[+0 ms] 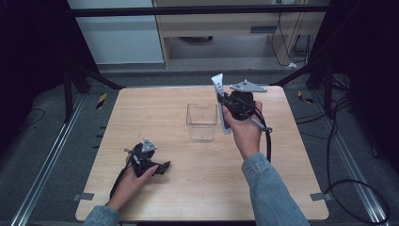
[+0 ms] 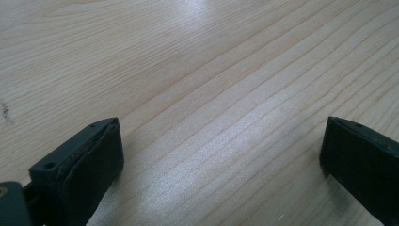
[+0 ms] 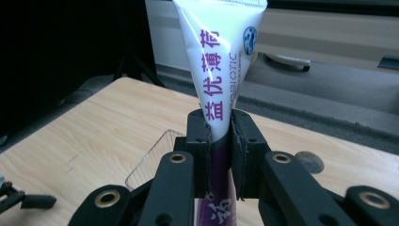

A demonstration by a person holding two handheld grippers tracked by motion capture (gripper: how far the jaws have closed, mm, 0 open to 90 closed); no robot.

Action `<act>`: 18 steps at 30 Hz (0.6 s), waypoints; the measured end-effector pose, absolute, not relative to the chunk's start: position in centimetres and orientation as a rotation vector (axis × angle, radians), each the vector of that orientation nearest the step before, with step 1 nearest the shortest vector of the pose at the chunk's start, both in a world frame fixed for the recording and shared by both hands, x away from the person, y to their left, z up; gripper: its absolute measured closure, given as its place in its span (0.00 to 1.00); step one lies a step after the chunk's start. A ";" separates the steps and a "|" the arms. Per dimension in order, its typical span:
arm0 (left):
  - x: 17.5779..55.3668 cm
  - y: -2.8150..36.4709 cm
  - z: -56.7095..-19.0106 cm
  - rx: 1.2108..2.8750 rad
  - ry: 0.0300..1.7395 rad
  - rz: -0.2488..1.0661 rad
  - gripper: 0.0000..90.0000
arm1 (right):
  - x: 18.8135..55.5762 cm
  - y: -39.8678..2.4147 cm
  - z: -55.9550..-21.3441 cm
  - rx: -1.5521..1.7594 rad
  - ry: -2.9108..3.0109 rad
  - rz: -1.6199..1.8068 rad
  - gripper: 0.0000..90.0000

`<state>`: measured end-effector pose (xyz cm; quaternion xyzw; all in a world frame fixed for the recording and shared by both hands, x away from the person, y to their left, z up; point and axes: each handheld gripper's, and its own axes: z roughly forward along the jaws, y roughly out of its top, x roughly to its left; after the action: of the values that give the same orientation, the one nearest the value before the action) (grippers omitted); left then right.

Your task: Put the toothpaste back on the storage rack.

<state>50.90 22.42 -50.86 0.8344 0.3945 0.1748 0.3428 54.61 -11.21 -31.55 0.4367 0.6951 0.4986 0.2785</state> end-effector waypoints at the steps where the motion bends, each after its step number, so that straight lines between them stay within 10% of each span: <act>1: 50.9 22.4 -50.9 2.168 1.026 0.454 0.00 | 54.7 -11.1 -31.4 1.172 1.861 1.341 0.88; 18: 50.9 22.4 -50.9 2.166 1.025 0.456 0.00 | 57.0 -9.5 -29.2 1.124 1.773 1.369 0.88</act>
<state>50.91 22.41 -50.87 0.8338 0.3945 0.1754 0.3440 57.05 -9.46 -29.17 0.4260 0.6719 0.5190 0.3125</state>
